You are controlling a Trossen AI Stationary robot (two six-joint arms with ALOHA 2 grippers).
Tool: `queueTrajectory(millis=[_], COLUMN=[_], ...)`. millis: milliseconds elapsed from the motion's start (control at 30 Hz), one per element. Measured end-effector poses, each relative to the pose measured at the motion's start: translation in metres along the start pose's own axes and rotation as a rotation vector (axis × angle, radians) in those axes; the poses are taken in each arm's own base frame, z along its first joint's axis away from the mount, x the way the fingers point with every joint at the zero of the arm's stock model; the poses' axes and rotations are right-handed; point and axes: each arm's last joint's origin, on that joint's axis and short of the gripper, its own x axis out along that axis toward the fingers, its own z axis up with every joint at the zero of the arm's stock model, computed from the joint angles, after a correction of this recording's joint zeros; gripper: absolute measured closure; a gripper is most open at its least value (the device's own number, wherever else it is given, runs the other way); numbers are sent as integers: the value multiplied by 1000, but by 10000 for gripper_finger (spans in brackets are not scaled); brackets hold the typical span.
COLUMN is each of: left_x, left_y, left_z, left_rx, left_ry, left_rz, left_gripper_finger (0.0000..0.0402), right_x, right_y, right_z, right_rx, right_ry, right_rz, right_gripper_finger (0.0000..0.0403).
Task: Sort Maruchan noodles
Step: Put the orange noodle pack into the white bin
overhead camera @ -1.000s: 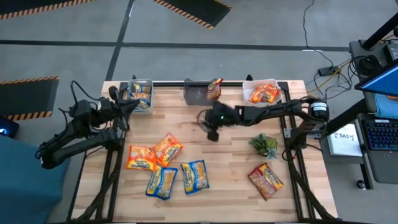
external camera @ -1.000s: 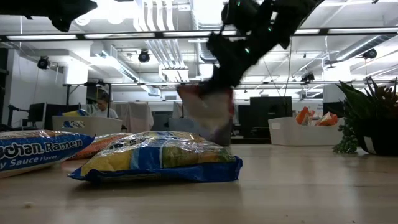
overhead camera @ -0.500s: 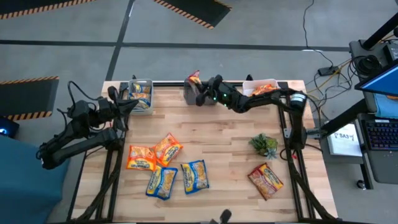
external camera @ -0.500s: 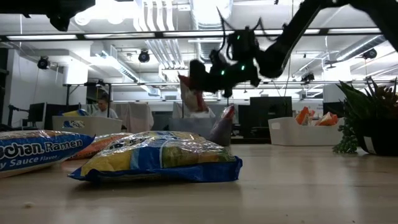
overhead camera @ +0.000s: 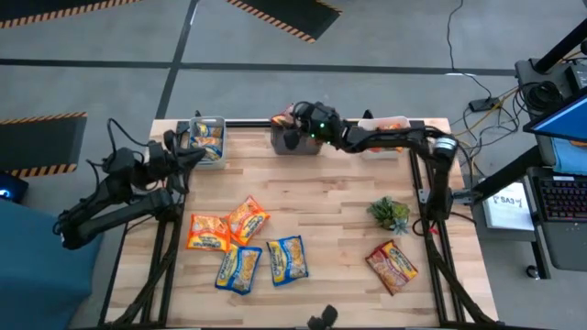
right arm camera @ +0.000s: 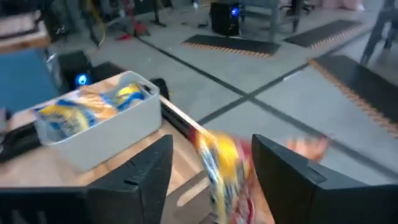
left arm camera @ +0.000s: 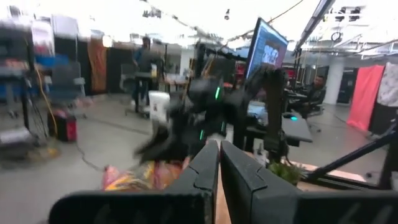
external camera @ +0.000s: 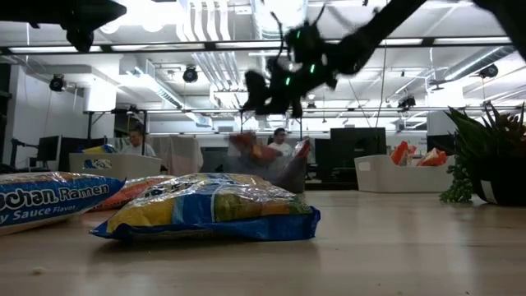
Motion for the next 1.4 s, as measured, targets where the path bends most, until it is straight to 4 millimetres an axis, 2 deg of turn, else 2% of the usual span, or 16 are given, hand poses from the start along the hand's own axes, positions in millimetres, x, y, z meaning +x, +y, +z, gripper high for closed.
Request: queueTrajectory(millis=[100,333,467,633,767,867,1033,1167,1300,1400], left_x=[2,7,15,31,43,54,74,84,93,97], left_y=[0,2,5,9,7,2,-19,-31,-36,-36], left_z=[-5,-22,-43,-91,-110,-110,-101,-104,-114,-124], left_rx=[-79,-222,-378,-539,-579,-538,-355,-202,-147,-142], left_ry=[37,84,168,420,587,673,810,947,1061,1146], left_rz=[-11,-22,8,85,79,17,-156,-171,-165,-146], left_gripper_finger=[402,402,402,402,402,402,402,397,370,334], right_x=[-24,-79,-109,-137,-146,-150,-152,-153,-152,-152], right_y=[10,25,41,51,50,47,43,43,42,42], right_z=[24,50,43,22,7,1,-3,2,5,6], right_rx=[-57,-116,-181,-255,-240,-224,-228,-253,-251,-248], right_ry=[51,177,277,291,231,169,122,80,71,72], right_rz=[42,119,249,321,341,340,335,336,332,333], right_gripper_finger=[181,177,184,193,199,200,200,200,200,200])
